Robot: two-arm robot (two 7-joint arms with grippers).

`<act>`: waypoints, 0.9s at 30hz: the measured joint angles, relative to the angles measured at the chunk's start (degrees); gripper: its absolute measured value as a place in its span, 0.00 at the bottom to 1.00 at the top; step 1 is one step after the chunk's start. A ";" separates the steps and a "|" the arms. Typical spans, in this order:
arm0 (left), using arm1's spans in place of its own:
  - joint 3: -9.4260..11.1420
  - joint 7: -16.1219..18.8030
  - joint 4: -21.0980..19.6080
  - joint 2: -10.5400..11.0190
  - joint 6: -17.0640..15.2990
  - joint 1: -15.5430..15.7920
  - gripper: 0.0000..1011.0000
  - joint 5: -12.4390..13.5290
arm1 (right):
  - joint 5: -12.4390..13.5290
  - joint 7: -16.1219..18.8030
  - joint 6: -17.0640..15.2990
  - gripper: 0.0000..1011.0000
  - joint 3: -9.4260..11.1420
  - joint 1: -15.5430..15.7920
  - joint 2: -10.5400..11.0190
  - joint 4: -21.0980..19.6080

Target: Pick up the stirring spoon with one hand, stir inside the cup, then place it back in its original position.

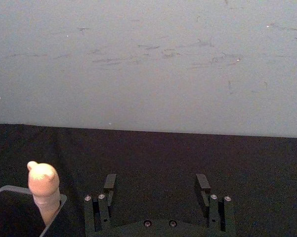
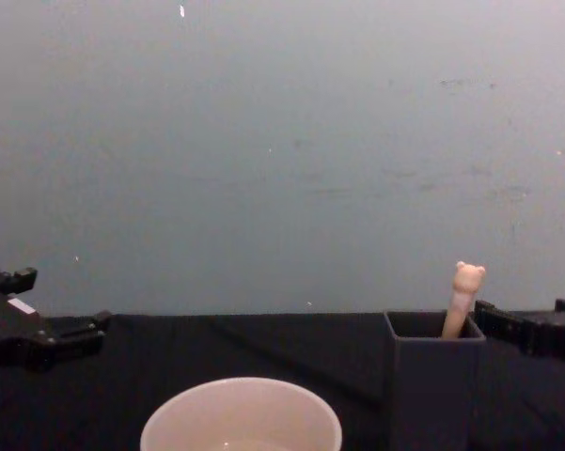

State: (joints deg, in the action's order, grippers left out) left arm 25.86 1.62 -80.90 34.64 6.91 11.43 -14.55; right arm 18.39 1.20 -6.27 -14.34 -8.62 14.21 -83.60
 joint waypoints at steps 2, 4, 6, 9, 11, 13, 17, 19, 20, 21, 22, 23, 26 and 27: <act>0.00 0.00 0.00 0.00 0.00 0.00 0.99 0.00 | 0.01 -0.02 0.00 0.99 0.00 0.00 0.00 0.00; 0.00 0.00 0.00 0.00 0.00 0.00 0.99 0.00 | 0.02 -0.04 0.00 0.99 0.00 0.00 0.01 0.00; 0.00 0.00 0.00 0.00 0.00 0.00 0.99 0.00 | 0.04 -0.06 -0.01 0.99 0.00 0.00 0.01 0.00; 0.00 0.00 0.00 0.00 0.00 0.00 0.99 0.00 | 0.05 -0.08 0.00 0.99 -0.01 0.00 0.03 0.00; 0.00 0.00 0.00 0.00 0.00 0.00 0.99 0.00 | 0.05 -0.09 -0.01 0.99 -0.02 0.00 0.03 0.00; 0.00 0.00 0.00 0.00 0.00 0.00 0.99 0.00 | 0.06 -0.10 0.00 0.99 -0.02 0.00 0.04 0.00; 0.00 0.00 0.00 0.00 0.00 0.00 0.99 0.00 | 0.08 -0.11 0.00 0.99 -0.05 0.00 0.04 -0.01; 0.00 0.00 0.00 0.00 0.00 0.00 0.99 0.00 | 0.08 -0.11 0.01 0.99 -0.06 0.00 0.04 -0.02; 0.00 0.00 0.00 0.00 0.00 0.00 0.99 0.00 | 0.09 -0.11 0.01 0.99 -0.06 0.00 0.04 -0.03; 0.00 0.00 0.00 0.00 0.00 0.00 0.99 0.00 | 0.09 -0.11 0.01 0.99 -0.06 0.00 0.04 -0.03; 0.00 0.00 0.00 0.00 0.00 0.00 0.99 0.00 | 0.09 -0.11 0.02 0.99 -0.06 0.01 0.04 -0.03; 0.00 0.00 0.00 0.00 0.00 0.00 0.99 0.00 | 0.09 -0.11 0.02 0.99 -0.06 0.00 0.04 -0.04; 0.00 0.00 0.00 0.00 0.00 0.00 0.99 0.00 | 0.11 -0.11 0.03 0.99 -0.06 0.00 0.04 -0.06; 0.00 0.00 0.00 0.00 0.00 0.00 0.99 0.00 | 0.11 -0.11 0.03 0.99 -0.06 0.00 0.04 -0.06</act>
State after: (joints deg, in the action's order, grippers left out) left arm 25.86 1.62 -80.90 34.64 6.91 11.43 -14.55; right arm 18.50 1.10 -6.24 -14.40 -8.62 14.25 -83.66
